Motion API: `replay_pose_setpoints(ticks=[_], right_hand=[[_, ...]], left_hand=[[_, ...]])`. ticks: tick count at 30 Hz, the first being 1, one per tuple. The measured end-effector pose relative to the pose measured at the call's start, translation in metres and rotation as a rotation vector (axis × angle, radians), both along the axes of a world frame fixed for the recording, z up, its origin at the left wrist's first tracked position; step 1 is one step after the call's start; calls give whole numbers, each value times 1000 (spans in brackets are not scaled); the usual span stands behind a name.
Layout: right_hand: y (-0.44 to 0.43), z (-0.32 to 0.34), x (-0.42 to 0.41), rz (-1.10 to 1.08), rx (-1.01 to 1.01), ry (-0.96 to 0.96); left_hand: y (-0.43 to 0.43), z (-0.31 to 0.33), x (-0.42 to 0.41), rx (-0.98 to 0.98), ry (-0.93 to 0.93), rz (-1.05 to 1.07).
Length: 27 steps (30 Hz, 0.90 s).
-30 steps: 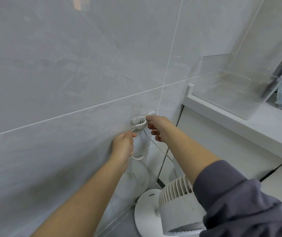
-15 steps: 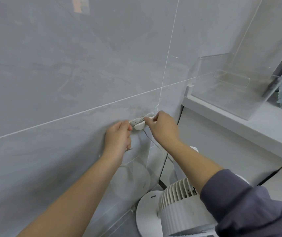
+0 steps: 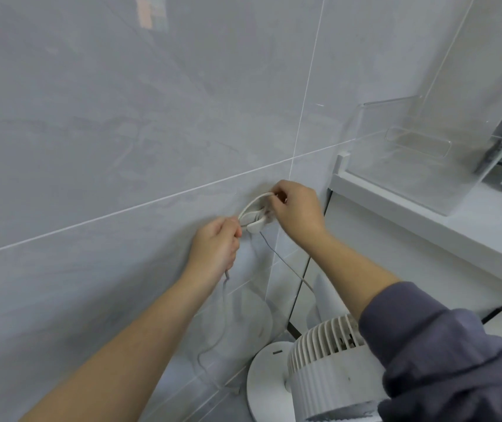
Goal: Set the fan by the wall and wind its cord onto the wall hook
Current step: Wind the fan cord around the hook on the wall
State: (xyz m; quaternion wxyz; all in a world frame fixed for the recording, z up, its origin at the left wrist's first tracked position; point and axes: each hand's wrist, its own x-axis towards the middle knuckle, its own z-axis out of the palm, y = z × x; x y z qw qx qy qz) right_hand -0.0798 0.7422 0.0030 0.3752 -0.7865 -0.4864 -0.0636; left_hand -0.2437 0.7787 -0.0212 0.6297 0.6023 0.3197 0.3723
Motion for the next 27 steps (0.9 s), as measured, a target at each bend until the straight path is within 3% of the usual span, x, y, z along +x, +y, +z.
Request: replay_pose_setpoints(ticks=[6, 20, 27], right_hand=[[9, -6, 19, -22, 15, 214], [12, -17, 37, 24, 89, 605], [10, -20, 39, 45, 129, 910]], left_hand=[[4, -21, 10, 70, 171, -30], [-12, -30, 39, 151, 195, -116], [-12, -37, 43, 199, 258, -109]])
